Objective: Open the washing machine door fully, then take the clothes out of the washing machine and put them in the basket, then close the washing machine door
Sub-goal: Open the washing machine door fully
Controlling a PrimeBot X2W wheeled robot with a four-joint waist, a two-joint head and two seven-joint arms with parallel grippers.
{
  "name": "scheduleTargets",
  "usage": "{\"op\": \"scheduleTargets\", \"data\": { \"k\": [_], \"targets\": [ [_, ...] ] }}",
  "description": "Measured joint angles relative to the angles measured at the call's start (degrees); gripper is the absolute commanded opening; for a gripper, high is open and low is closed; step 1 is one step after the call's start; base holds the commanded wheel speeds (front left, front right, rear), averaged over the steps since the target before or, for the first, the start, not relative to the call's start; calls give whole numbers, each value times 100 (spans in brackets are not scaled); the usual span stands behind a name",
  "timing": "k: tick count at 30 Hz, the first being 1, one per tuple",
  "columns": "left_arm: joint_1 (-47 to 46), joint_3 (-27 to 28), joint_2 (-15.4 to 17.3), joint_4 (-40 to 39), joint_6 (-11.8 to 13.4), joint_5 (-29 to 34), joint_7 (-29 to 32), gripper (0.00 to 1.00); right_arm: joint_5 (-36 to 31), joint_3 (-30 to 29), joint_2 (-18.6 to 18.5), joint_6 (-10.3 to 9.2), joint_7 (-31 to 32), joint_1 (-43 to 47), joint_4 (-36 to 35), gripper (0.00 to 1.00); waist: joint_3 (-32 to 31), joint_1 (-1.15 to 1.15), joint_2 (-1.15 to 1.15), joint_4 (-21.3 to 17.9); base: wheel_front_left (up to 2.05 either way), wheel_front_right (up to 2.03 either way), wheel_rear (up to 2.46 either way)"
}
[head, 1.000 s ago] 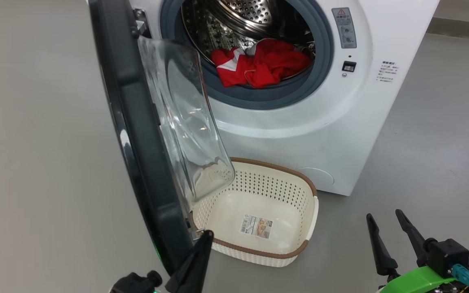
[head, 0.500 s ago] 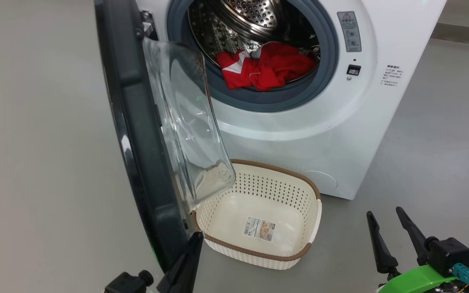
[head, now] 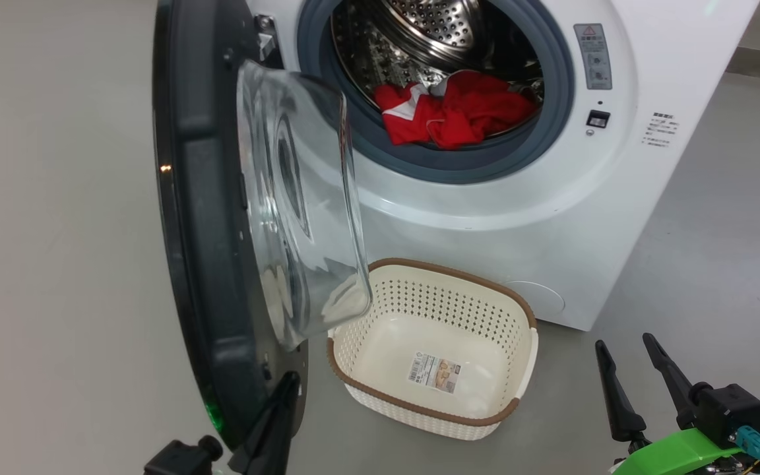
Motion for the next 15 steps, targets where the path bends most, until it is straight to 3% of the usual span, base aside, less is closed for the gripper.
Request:
{"op": "scheduleTargets", "data": {
  "k": [15],
  "targets": [
    [172, 976, 81, 97, 120, 200, 0, 0, 1, 20, 12, 0, 0, 1, -7, 100, 46, 0, 0, 246, 0, 0, 0]
  ]
}}
